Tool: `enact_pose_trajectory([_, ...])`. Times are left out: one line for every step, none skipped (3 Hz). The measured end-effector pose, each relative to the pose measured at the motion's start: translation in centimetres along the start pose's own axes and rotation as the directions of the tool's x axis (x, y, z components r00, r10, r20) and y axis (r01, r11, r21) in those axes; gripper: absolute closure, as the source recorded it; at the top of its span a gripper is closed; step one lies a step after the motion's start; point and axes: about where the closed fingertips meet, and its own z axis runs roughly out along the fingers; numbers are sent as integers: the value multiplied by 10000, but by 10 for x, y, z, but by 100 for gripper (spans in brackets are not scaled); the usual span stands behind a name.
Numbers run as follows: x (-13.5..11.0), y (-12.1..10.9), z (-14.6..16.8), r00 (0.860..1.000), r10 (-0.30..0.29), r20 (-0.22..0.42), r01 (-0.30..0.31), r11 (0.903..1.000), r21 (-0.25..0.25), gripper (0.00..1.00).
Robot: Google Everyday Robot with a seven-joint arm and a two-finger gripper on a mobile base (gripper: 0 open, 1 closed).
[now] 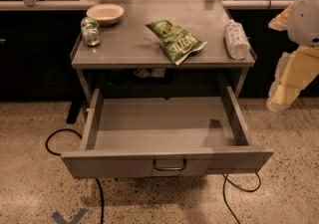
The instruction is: Place green jalapeno chip bag into top drawer
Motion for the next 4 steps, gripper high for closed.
enact_pose_trajectory([-5,-1,5,9995,-155,271,151,9998,157,0])
enact_pose_trajectory([-46,-29,21,9868,-960,1305,931,9953,284,0])
enact_pose_trajectory([-105,-81,41,9598,-1522,2358,1483,9883,346,0])
enact_pose_trajectory([-158,-122,79,9428,-1669,2885,1810,9832,-227,0])
